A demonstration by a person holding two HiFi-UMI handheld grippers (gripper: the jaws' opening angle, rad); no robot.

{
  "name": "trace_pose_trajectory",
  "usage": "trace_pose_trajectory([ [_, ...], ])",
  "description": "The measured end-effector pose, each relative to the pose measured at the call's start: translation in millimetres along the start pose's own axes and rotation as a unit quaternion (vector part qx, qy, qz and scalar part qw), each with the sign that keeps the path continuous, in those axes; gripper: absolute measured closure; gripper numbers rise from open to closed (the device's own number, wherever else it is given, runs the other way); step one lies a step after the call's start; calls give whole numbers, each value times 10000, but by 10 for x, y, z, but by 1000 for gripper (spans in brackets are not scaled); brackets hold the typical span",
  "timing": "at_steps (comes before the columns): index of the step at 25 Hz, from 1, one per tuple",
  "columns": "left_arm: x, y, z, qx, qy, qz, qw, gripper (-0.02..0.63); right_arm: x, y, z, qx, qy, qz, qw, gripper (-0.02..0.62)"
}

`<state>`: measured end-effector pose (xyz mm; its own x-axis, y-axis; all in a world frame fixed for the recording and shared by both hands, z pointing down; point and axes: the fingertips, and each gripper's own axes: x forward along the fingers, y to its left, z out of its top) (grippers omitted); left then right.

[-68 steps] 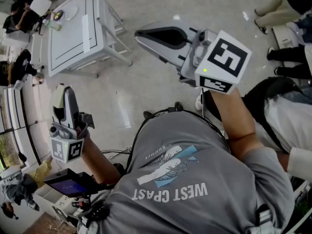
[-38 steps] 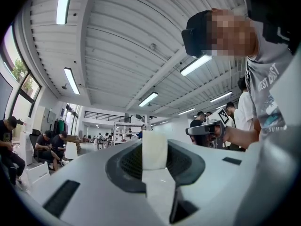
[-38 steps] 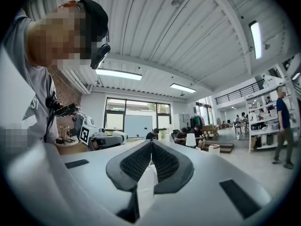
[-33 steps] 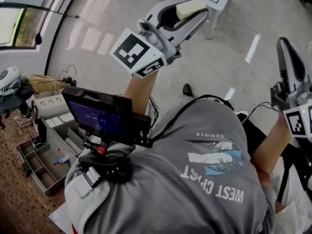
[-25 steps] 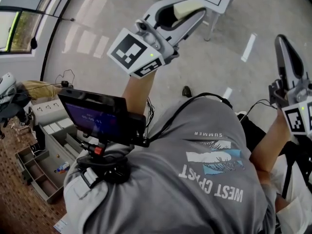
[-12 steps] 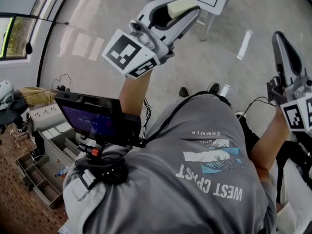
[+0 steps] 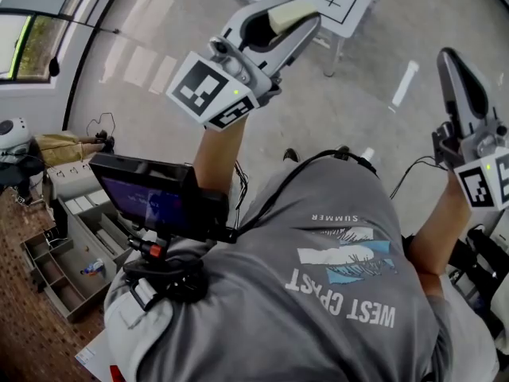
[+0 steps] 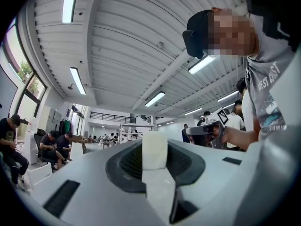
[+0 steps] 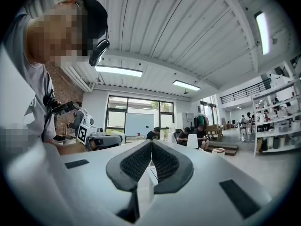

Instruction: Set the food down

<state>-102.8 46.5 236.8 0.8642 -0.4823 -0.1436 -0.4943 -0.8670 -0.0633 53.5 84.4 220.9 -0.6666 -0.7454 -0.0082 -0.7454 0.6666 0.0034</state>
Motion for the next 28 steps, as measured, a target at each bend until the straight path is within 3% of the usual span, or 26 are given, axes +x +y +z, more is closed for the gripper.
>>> trace_pose_trajectory([
  [3, 289, 327, 3, -25, 49, 143, 9999, 502, 302, -387, 82, 24, 29, 157, 9999, 588],
  [10, 723, 144, 93, -8, 121, 222, 9997, 502, 48, -771, 221, 78, 8, 264, 9996, 588],
  [15, 1032, 850, -94, -95, 175, 306, 9993, 502, 871, -1263, 156, 93, 43, 486, 9988, 588],
  [21, 509, 695, -169, -142, 234, 241, 9993, 502, 844, -633, -88, 113, 152, 566, 9982, 588],
  [28, 658, 1009, -84, -190, 131, -165, 9996, 502, 962, -753, -54, 207, 266, 63, 9994, 588],
])
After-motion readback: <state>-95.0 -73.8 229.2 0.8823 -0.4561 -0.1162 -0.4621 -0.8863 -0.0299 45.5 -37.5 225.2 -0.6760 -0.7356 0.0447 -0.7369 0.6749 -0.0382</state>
